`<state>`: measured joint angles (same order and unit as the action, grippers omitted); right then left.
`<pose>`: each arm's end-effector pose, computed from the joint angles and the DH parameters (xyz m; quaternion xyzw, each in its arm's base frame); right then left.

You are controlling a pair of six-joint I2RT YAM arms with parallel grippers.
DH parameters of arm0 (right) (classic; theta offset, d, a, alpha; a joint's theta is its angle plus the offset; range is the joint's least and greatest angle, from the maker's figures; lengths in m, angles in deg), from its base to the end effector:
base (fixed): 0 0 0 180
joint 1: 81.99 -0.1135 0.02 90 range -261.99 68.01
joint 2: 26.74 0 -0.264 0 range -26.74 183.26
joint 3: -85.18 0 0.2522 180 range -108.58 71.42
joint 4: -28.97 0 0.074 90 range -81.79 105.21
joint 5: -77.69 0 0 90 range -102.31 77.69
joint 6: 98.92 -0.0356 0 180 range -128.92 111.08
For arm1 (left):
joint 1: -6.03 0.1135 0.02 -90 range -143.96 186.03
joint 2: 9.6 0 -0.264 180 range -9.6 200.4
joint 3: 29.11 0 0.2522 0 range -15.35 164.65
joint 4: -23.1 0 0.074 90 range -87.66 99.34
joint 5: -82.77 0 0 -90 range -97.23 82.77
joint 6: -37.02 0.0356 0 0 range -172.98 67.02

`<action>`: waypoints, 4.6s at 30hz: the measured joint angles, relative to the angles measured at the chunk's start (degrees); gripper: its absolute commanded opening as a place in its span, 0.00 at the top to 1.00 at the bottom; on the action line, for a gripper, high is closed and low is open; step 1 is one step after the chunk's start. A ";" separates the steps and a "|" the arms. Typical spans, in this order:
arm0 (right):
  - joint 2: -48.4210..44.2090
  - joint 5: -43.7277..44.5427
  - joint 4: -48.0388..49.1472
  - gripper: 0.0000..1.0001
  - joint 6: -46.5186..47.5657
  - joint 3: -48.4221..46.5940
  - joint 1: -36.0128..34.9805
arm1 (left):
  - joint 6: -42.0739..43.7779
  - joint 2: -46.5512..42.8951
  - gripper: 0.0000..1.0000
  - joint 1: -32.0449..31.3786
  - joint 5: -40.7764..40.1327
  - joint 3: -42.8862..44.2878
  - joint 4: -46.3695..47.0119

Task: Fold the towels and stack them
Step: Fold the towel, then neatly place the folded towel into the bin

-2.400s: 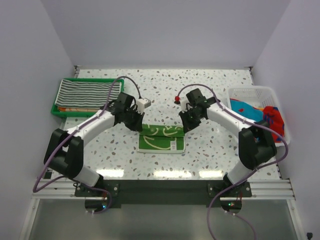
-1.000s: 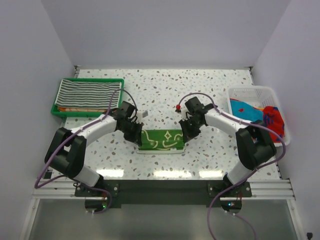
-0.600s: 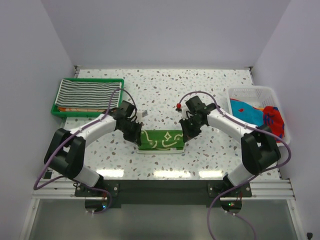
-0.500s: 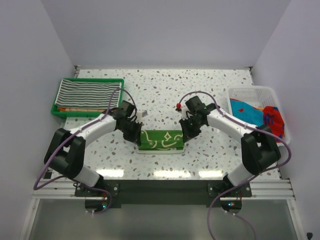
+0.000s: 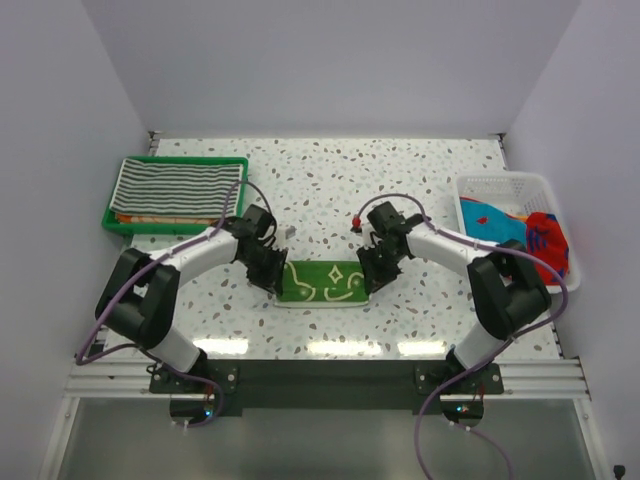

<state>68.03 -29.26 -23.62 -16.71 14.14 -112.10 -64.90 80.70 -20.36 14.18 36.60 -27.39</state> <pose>0.2529 0.1587 0.1701 -0.2073 0.9601 0.1767 0.0639 0.2435 -0.1353 0.1690 0.1466 0.9635 -0.2158 0.0601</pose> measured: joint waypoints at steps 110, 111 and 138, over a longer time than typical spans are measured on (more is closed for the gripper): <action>-17.57 13.09 17.75 0.52 -16.50 14.21 -0.44 | -34.07 -13.92 0.29 -7.37 -11.04 -13.66 25.81; -17.55 13.70 16.61 0.46 -15.87 12.28 -1.70 | -33.66 -14.47 0.25 -6.64 -11.08 -12.61 25.16; 17.68 30.45 4.17 0.40 -4.44 -26.51 -36.63 | -12.85 -22.97 0.06 24.13 -14.16 -12.63 14.34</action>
<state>85.71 1.18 -19.44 -21.15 -12.37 -148.73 -77.75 57.73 3.77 0.02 23.96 -13.05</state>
